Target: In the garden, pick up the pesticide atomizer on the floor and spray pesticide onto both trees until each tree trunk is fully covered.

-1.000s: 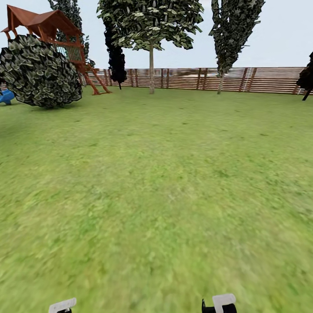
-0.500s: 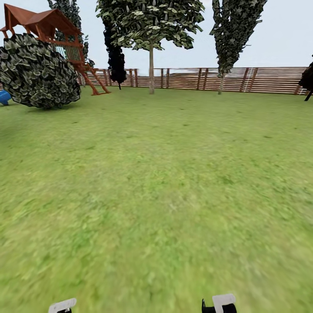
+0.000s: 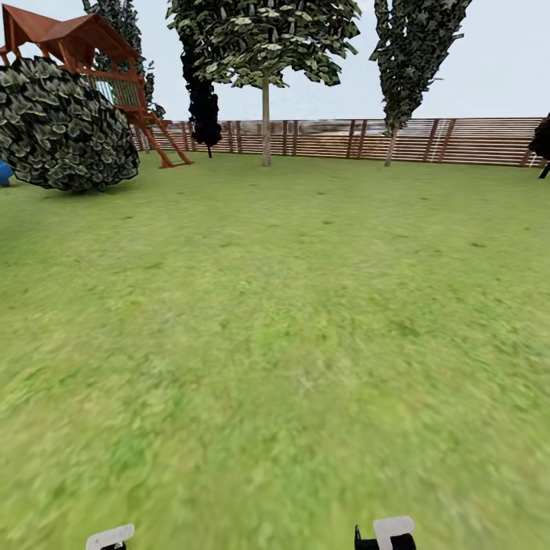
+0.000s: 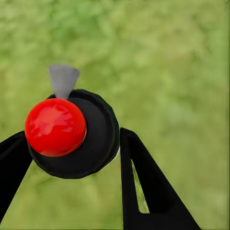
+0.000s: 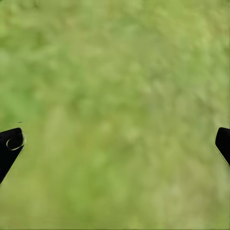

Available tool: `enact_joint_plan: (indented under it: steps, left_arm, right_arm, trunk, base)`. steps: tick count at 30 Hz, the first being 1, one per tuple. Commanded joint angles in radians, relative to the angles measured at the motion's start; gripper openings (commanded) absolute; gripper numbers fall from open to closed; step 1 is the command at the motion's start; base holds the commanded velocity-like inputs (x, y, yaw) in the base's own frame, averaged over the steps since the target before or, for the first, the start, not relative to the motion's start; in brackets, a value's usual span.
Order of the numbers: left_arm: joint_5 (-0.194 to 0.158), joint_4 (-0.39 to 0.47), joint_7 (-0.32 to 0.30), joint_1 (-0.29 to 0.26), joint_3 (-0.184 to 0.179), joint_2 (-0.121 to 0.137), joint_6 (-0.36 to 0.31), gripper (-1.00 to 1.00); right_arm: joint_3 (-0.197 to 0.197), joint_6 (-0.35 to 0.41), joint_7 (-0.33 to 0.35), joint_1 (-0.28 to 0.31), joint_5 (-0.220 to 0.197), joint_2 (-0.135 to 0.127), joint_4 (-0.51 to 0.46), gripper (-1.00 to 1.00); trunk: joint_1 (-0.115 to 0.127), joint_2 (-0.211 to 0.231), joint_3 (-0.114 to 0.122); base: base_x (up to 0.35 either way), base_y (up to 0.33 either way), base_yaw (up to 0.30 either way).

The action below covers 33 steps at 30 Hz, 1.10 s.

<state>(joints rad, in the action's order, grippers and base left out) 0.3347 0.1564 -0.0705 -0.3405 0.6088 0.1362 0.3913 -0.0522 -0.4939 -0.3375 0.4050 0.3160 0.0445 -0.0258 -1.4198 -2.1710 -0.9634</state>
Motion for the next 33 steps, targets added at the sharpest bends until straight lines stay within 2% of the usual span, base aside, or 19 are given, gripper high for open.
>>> enact_joint_plan:
  steps: [1,33]
  left_arm:
    - [0.000,0.000,0.000,0.000,0.000,-0.001,0.000,-1.00]
    - [0.001,-0.012,0.000,0.000,0.001,-0.002,0.001,-1.00]
  right_arm:
    - [0.000,0.000,0.000,0.000,0.000,0.000,0.000,1.00]
    - [0.000,0.000,0.000,0.000,0.000,0.000,0.000,1.00]
  trunk:
    - [0.000,0.000,0.000]
    - [0.000,0.000,0.000]
  base:
    - [0.338,0.000,0.000]
    - [0.338,0.000,0.000]
